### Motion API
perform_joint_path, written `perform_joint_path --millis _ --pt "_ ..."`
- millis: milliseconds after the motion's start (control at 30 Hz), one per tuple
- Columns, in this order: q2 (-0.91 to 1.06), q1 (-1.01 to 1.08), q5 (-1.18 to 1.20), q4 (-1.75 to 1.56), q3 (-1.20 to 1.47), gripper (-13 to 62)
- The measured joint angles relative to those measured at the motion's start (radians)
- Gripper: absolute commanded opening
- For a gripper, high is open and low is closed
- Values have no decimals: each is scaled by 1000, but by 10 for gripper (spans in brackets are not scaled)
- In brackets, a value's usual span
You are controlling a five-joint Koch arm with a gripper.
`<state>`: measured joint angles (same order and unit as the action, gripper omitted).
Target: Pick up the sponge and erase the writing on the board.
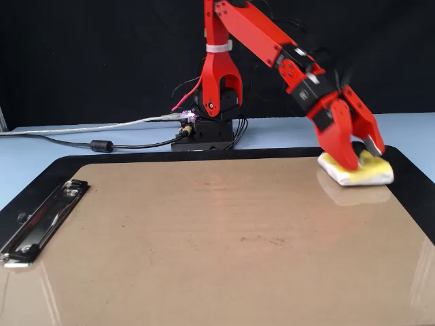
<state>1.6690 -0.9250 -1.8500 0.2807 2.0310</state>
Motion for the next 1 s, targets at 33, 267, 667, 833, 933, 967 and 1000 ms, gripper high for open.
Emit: perform_joint_path --millis 33,267,667,833,933,967,1000 --pt "60 0 0 64 0 327" --pt "387 132 0 943 -295 328" --pt "465 850 396 1374 -17 328" --pt "630 913 423 1299 282 335" --pt "634 904 425 1298 394 339" --pt "634 913 425 1298 397 341" --pt "634 911 425 1296 402 342"
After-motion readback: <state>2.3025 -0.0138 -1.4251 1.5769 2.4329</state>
